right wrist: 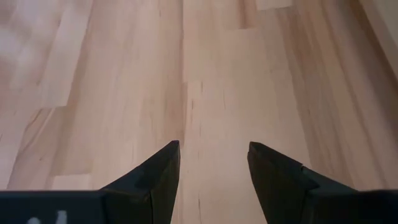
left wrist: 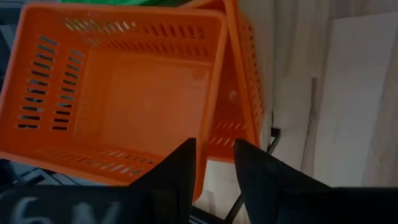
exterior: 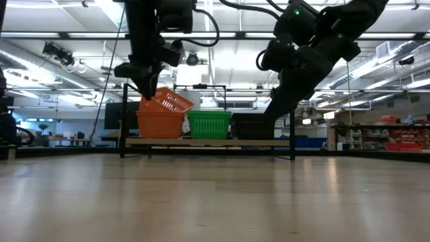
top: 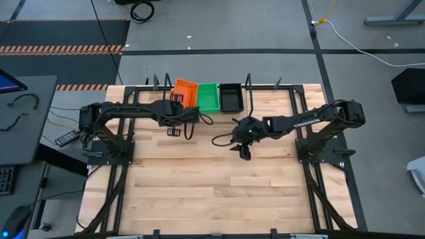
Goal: Stack baskets on shelf by color
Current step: Stack the orange bin on top of the stacked orange bin on the shelf
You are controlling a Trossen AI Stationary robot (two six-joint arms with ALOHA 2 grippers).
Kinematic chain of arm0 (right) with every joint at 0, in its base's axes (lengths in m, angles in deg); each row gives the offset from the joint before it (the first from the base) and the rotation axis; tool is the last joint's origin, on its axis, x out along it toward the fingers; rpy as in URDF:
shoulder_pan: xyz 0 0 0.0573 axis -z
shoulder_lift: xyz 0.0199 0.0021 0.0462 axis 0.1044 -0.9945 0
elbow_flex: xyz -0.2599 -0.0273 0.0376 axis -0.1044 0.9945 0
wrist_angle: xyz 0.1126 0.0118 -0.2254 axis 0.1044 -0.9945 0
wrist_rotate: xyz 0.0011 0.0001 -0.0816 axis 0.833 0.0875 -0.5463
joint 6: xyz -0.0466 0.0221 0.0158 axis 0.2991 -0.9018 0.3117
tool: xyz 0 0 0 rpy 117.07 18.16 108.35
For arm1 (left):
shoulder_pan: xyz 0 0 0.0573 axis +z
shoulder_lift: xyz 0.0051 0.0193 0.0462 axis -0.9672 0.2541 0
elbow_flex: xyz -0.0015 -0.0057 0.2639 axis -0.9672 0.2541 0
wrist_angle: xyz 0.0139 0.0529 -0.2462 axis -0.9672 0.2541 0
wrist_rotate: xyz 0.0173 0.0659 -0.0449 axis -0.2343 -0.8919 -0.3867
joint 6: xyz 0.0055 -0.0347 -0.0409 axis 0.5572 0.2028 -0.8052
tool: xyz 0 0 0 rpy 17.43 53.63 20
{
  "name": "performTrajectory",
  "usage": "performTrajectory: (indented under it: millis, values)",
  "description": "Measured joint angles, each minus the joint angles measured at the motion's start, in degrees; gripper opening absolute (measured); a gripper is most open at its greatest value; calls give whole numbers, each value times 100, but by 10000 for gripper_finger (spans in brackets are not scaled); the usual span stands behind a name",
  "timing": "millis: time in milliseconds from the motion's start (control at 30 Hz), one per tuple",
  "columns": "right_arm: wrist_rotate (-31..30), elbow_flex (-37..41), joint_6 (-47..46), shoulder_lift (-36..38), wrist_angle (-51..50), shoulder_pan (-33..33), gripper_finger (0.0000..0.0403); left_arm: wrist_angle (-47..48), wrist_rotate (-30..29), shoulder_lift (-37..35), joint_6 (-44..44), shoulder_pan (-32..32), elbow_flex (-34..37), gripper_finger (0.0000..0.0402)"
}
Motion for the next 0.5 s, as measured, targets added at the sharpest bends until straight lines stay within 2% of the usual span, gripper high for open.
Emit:
performTrajectory:
  millis: [367, 500]
  values:
    - [-2, 0, 2, 0, 25, -178, 194, -97, -79, 0, 27, 303, 0, 116]
    - [0, 0, 3, -2, 25, -225, 194, -111, 137, 3, 41, 335, 0, 97]
